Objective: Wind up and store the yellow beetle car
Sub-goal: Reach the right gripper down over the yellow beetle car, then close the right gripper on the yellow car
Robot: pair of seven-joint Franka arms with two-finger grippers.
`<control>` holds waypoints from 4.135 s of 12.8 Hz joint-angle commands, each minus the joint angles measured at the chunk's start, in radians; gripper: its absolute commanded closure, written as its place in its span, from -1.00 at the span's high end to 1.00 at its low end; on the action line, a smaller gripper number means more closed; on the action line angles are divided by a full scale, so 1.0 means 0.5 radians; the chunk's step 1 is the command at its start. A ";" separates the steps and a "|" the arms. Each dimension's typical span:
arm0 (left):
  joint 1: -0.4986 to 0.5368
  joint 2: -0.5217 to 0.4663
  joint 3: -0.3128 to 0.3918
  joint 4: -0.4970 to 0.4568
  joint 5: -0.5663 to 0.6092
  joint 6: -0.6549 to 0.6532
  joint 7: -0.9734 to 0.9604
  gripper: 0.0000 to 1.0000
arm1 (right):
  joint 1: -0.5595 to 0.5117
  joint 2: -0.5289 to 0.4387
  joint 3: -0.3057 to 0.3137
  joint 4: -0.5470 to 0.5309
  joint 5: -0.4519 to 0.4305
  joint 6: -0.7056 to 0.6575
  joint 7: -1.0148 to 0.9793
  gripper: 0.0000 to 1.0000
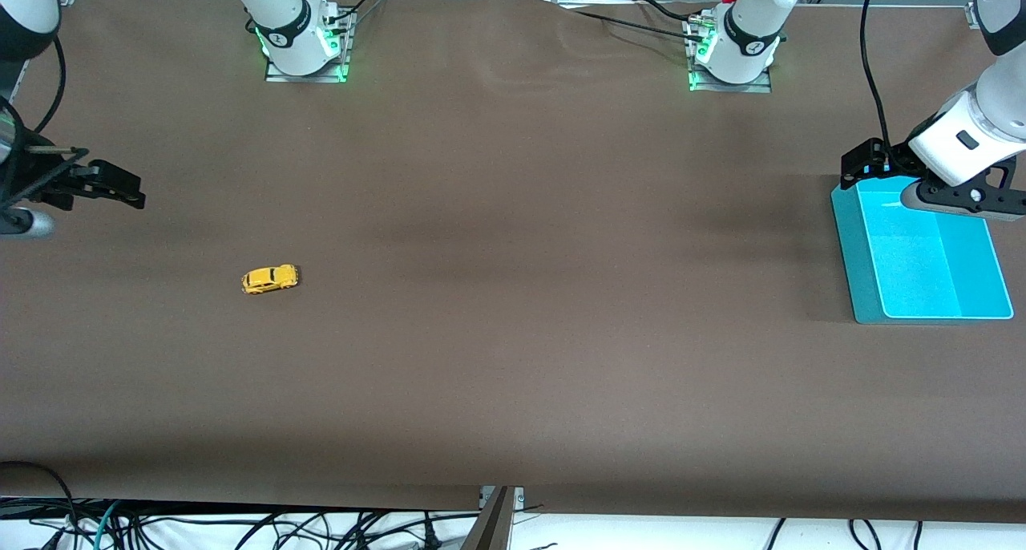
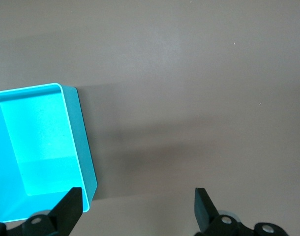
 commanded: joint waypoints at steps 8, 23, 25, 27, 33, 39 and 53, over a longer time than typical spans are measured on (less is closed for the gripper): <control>0.008 -0.035 -0.002 -0.045 0.021 0.009 0.015 1.00 | 0.022 0.320 0.020 -0.005 -0.009 0.044 -0.963 0.99; 0.008 -0.029 -0.002 -0.042 0.017 0.009 0.018 1.00 | 0.015 0.480 0.020 -0.694 -0.003 1.123 -2.726 0.99; 0.008 -0.029 -0.002 -0.042 0.021 0.009 0.018 1.00 | 0.015 0.452 0.023 -0.833 -0.006 1.289 -2.796 0.99; 0.008 -0.029 -0.002 -0.042 0.021 0.009 0.018 1.00 | 0.015 0.455 0.023 -0.934 -0.003 1.458 -2.913 0.99; 0.011 -0.029 -0.002 -0.042 0.017 0.009 0.055 1.00 | 0.012 0.464 0.026 -1.161 0.000 1.832 -3.091 0.99; 0.011 -0.026 -0.002 -0.042 0.017 0.009 0.058 1.00 | 0.012 0.464 0.035 -1.300 0.000 2.008 -3.186 0.96; 0.011 -0.026 -0.002 -0.042 0.017 0.006 0.058 1.00 | 0.009 0.464 0.035 -1.340 0.119 2.020 -3.392 -0.27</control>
